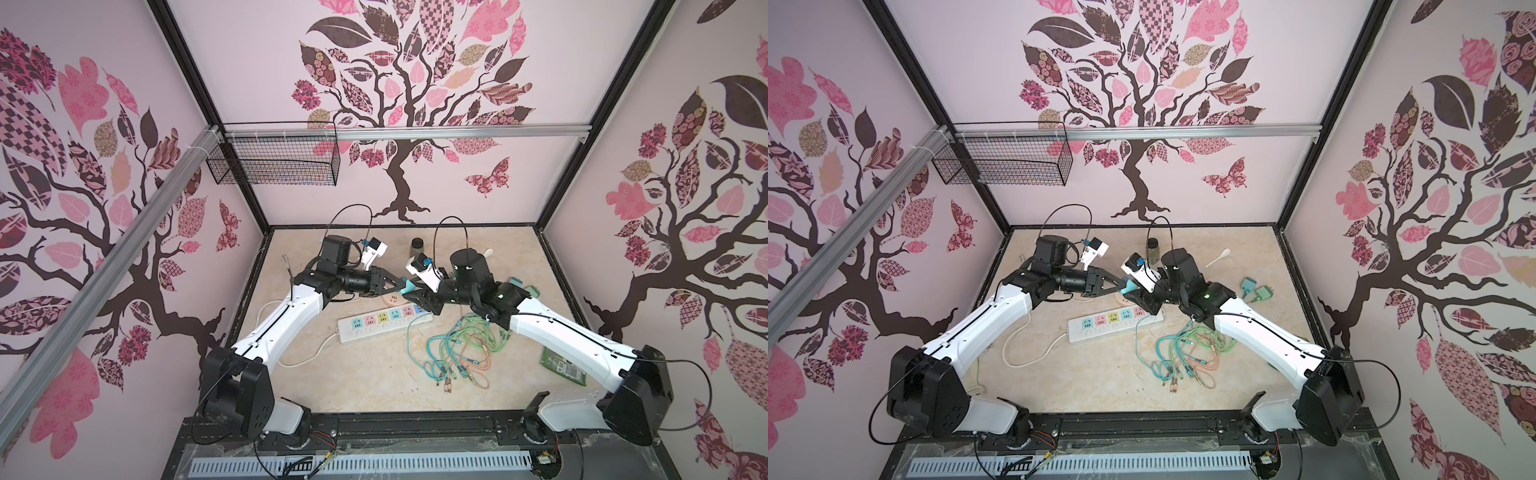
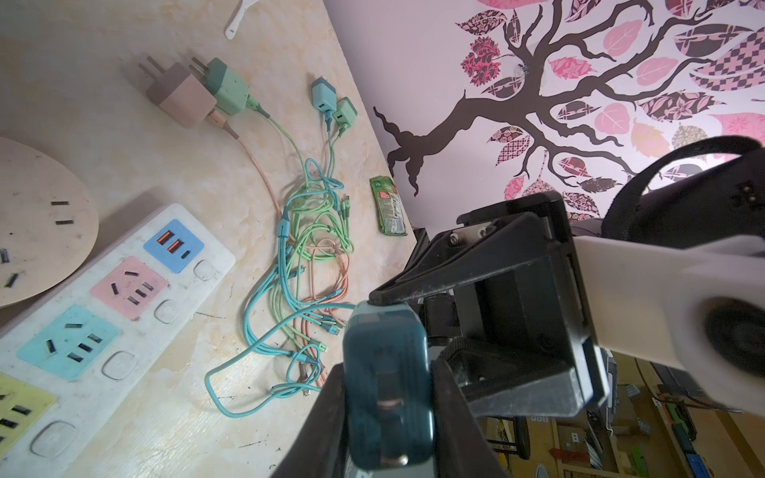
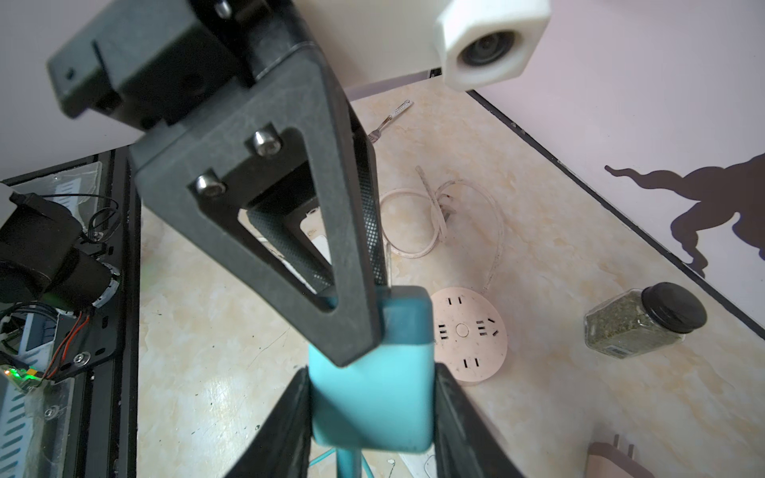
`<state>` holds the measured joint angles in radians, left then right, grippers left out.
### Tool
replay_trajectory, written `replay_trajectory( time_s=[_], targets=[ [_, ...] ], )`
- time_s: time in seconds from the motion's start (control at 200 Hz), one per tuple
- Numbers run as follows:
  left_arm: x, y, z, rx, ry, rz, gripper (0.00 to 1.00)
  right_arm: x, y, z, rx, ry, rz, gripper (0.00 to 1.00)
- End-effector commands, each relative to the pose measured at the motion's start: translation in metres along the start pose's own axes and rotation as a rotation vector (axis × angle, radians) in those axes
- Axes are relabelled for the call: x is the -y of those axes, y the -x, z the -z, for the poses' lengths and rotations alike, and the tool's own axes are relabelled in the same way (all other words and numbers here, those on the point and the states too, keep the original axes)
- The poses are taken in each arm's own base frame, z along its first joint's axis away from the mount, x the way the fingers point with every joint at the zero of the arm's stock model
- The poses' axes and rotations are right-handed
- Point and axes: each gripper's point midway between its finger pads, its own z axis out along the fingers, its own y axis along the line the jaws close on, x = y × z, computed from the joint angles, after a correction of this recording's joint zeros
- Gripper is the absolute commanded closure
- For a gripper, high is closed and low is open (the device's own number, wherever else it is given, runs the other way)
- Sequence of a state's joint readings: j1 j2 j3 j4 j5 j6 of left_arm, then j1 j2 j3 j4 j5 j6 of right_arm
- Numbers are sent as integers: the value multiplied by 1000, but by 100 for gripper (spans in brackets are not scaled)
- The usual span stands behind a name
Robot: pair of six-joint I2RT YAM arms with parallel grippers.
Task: Insert the plug
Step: 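Grasp the teal plug with the left gripper beside the right gripper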
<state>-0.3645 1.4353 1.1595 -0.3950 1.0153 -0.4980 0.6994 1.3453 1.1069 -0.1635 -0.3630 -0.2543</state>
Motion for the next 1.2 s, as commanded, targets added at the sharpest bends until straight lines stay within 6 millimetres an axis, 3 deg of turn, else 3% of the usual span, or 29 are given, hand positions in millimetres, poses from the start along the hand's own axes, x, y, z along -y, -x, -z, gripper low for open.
replay_trajectory(
  time_s=[0.0, 0.14, 0.265, 0.355, 0.495, 0.64, 0.79, 1.01, 1.195],
  targets=[
    [19, 13, 3, 21, -37, -102, 87, -4, 26, 21, 90, -17, -39, 53],
    [16, 19, 4, 56, -18, -123, 96, 9, 36, 42, 146, -49, -175, 34],
    [16, 27, 4, 102, -11, -137, 100, 13, 46, 68, 248, 85, -355, 32],
    [18, 35, 6, 146, -12, -151, 100, 3, 50, 79, 310, 182, -426, 34],
    [28, 52, 11, 251, -39, -179, 100, -14, 54, 85, 385, 328, -519, 39],
    [43, 67, 22, 380, -81, -231, 100, -18, 59, 89, 477, 405, -595, 41],
    [54, 75, 28, 455, -127, -247, 100, -13, 64, 86, 521, 424, -605, 31],
    [75, 81, 32, 534, -215, -262, 100, -9, 77, 80, 538, 464, -596, 32],
    [99, 70, 21, 554, -244, -332, 100, -1, 86, 89, 647, 458, -626, 32]
  ],
)
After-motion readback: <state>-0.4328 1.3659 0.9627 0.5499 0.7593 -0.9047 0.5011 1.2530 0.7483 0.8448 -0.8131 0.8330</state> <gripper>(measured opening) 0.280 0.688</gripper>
